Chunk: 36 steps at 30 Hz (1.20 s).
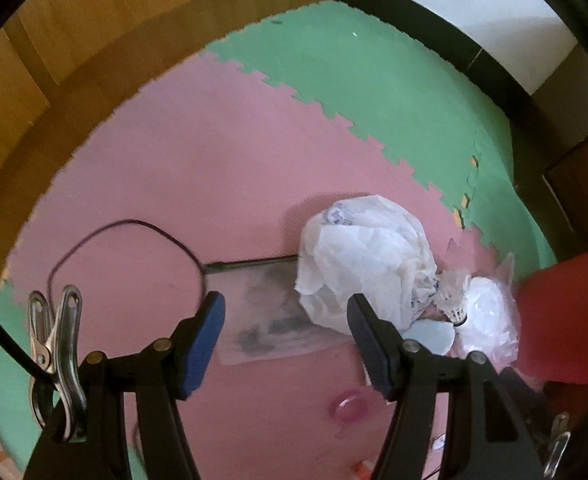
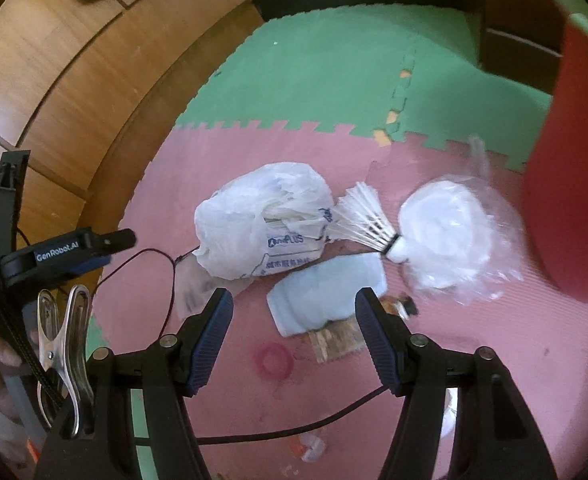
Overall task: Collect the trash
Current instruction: 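Move both open tools back down to the white plastic bag, then close the right tool on the crumpled white plastic bag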
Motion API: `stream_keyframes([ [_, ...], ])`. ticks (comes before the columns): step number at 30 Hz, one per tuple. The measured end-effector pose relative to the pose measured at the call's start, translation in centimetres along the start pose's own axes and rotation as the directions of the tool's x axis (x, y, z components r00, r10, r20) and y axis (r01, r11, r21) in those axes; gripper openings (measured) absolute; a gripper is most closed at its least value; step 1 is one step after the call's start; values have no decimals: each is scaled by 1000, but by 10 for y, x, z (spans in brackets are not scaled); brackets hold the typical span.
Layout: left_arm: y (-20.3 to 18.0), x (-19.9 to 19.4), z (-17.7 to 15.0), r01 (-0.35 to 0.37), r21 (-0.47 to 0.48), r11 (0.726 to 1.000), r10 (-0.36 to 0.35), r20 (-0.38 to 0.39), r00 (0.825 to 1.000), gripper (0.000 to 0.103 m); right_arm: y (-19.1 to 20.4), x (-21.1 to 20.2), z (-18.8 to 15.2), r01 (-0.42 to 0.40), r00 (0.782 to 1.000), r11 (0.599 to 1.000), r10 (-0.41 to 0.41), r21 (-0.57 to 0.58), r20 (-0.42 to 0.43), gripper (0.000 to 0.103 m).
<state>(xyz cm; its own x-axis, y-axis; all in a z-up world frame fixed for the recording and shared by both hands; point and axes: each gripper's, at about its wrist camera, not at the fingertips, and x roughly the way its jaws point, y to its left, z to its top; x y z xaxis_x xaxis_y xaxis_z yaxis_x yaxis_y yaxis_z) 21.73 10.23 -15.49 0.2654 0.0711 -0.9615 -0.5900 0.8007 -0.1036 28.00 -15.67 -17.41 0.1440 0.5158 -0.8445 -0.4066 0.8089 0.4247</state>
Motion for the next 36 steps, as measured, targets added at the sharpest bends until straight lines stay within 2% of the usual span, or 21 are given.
stream_keyframes([
  [8,-7,48,11,47,-65,997,-51,-54,997,67,-2,58,19,-37,995,999,39,18,-93,66],
  [17,-9,95,12,6,-98,995,-20,-138,990,67,-22,97,46,-17,987,998,26,59,-158,66],
  [26,-7,125,8,-22,-115,993,-1,-199,980,68,-32,122,84,-6,987,997,18,72,-158,66],
  [31,-5,134,9,-17,-133,991,-11,-208,978,68,-21,132,99,-16,988,1000,18,18,-155,66],
  [36,-9,138,12,-27,-106,994,5,-206,979,68,-6,149,106,15,984,998,-26,-65,-177,66],
])
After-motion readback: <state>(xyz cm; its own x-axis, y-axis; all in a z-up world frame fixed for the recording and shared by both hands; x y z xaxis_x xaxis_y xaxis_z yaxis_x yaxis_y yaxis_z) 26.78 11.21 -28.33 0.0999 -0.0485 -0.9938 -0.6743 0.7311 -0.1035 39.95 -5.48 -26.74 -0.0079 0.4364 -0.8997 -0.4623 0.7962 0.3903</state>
